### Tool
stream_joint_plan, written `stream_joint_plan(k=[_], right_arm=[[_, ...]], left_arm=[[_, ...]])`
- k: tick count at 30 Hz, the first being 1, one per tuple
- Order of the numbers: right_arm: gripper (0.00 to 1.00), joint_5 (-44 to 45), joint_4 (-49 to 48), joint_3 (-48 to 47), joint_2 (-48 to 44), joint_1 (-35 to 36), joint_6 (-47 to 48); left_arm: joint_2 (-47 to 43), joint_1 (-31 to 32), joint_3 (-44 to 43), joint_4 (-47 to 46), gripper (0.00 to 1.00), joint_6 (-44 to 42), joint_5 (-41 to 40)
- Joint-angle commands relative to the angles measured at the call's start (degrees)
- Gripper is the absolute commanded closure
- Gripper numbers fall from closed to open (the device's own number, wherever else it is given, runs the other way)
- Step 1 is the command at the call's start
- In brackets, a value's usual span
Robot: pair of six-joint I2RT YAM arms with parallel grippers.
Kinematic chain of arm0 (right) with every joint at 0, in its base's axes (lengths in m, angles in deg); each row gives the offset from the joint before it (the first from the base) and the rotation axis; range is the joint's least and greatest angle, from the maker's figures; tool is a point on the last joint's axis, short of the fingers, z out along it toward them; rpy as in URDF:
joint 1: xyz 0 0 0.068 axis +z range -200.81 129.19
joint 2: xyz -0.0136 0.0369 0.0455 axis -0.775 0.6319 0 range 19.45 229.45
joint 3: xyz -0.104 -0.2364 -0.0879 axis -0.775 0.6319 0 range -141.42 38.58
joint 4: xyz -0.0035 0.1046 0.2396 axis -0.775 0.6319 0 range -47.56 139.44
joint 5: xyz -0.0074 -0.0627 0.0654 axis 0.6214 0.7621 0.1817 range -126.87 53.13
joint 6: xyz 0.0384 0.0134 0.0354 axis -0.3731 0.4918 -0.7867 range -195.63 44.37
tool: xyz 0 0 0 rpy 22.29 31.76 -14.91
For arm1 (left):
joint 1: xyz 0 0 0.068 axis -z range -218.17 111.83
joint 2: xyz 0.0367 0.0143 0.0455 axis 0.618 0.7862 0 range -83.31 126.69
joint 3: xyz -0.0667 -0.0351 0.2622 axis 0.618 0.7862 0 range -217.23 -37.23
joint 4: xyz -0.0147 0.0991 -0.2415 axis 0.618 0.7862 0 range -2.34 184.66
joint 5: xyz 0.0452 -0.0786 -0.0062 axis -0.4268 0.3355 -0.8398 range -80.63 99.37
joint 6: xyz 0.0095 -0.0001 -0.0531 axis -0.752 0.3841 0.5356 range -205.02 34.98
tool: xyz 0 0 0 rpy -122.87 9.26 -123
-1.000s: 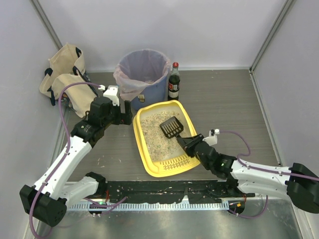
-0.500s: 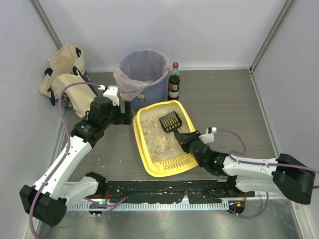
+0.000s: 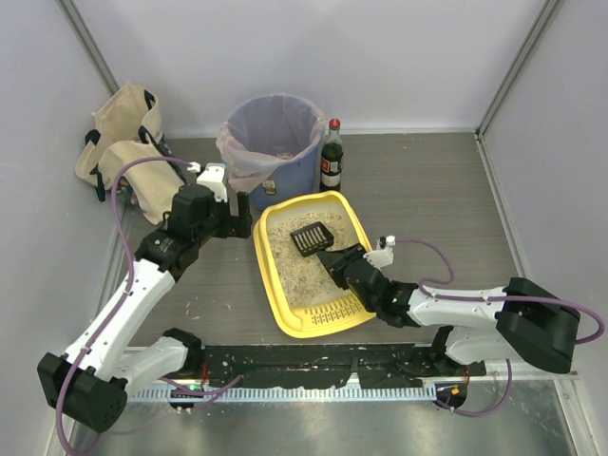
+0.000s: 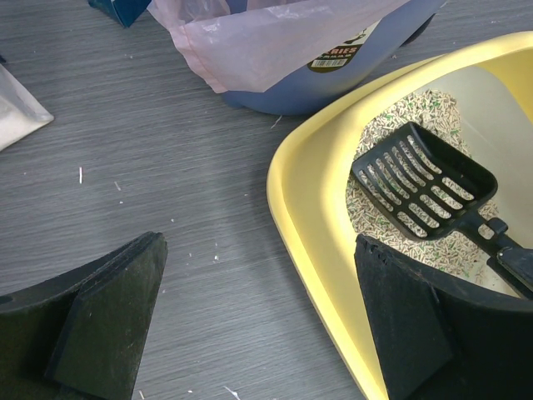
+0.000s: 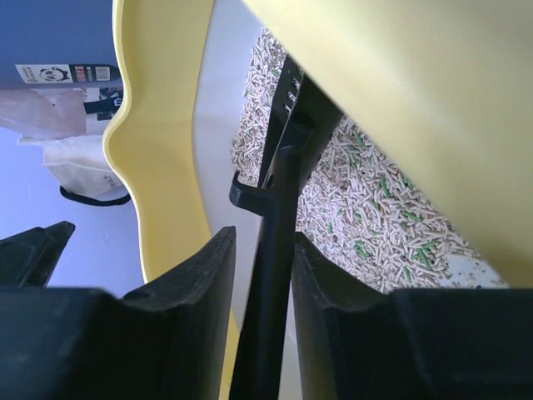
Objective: Clean the litter box
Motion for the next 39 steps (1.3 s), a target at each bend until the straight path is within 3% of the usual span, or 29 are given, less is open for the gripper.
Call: stream_joint_plan(k=[1, 3, 11, 15, 26, 31, 39], right_arm=[[0.59, 1.1, 6.5, -3.2, 0.0, 0.0, 0.9], [0.53, 1.5, 7.8, -3.7, 0.0, 0.1, 1.4], [0.48, 1.7, 15.3, -7.9, -0.5, 0.1, 7.0], [0.45, 3.6, 29.0, -14.3, -1.1, 0.2, 12.0], [0.41, 4.8, 50.1, -28.7, 3.3, 0.1, 26.8], [0.41, 3.7, 47.2, -29.5, 4.6, 0.3, 33.9], [0.43, -0.7, 31.2, -25.3, -2.2, 0.3, 48.5]], left_arm=[[-0.9, 0.2, -0.1, -1.0, 0.0, -0.7, -0.2], [-0.9, 0.3, -0.1, -1.0, 0.0, -0.7, -0.2], [-0.9, 0.3, 0.0, -1.0, 0.0, -0.7, -0.2], [-0.9, 0.3, -0.1, -1.0, 0.0, -0.7, -0.3], [-0.6, 0.3, 0.0, -1.0, 0.0, -0.7, -0.3], [-0.4, 0.2, 0.0, -1.0, 0.0, -0.7, -0.6], [-2.0, 0.2, 0.5, -1.7, 0.0, 0.7, -0.5]])
